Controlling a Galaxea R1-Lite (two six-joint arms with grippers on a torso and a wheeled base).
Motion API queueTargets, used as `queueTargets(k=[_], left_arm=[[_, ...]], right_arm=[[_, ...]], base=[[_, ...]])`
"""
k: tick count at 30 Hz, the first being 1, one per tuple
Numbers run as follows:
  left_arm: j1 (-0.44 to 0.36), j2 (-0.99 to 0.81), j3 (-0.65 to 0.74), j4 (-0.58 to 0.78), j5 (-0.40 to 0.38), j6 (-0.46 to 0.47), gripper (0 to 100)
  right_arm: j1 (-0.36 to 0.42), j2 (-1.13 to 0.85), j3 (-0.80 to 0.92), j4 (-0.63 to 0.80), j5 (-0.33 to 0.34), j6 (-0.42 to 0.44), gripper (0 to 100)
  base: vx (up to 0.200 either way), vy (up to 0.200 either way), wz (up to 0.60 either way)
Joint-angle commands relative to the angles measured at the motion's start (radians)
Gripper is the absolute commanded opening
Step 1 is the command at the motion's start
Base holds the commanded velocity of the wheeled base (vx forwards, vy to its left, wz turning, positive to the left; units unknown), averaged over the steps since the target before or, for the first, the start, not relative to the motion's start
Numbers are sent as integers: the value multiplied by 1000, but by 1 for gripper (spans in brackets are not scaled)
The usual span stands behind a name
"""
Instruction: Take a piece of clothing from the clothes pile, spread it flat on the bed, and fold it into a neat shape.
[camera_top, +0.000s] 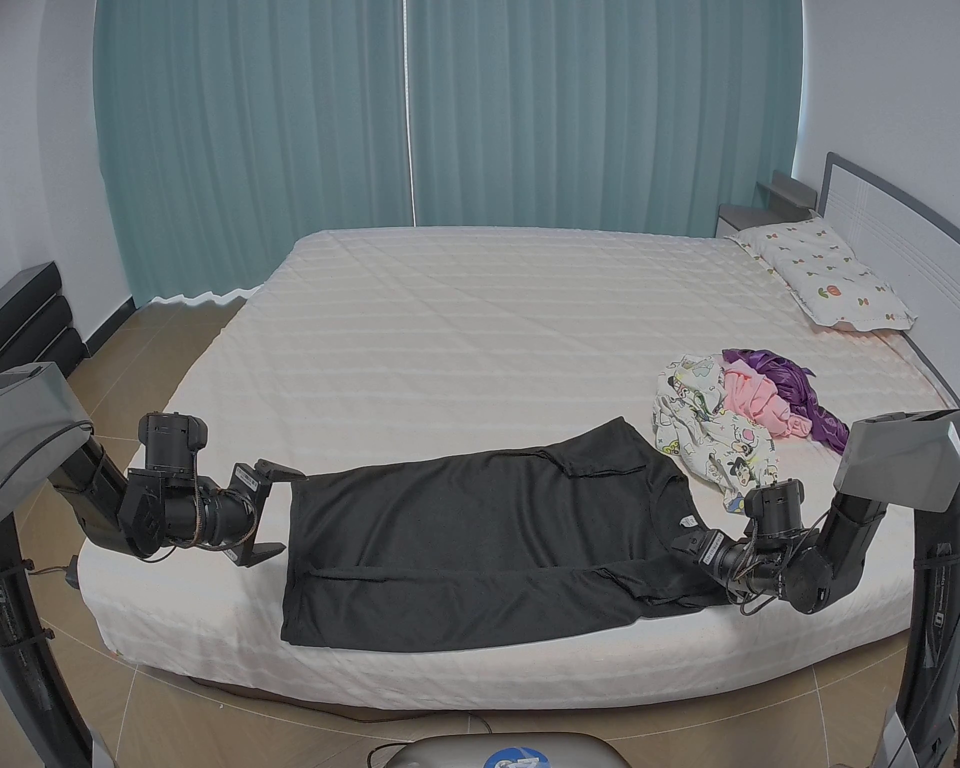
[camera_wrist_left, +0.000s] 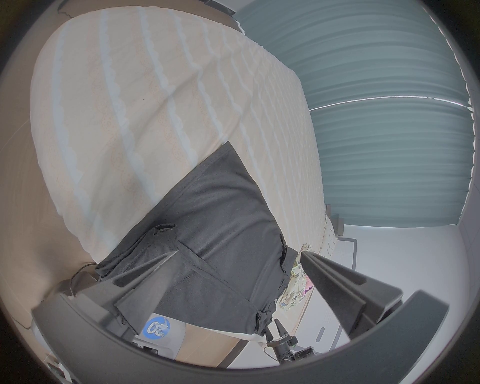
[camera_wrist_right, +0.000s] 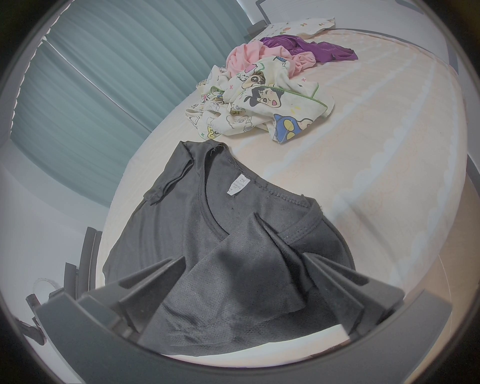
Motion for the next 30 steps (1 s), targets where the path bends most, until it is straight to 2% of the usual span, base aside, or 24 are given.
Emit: queueTargets(k=[1,13,17,18,21,30], left_arm=[[0,1,1,0,0,0,100],[0,1,1,0,0,0,100],[2,1,0,0,0,0,100],[2,1,1,0,0,0,100],[2,1,1,0,0,0,100],[2,1,0,0,0,0,100]], right_arm=[[0,1,4,0,-3,-1,0],[-3,-39,38,0,-11,-5,0],[-11,-59,60,11,-11,-34,0],[-17,-59,73,14,-11,-73,0],[-30,-59,87,17,-14,-116,0],[-56,-60,89,22,-26,-151,0]], base=[[0,0,0],[0,0,0],[0,0,0],[0,0,0],[0,0,0],[0,0,0]])
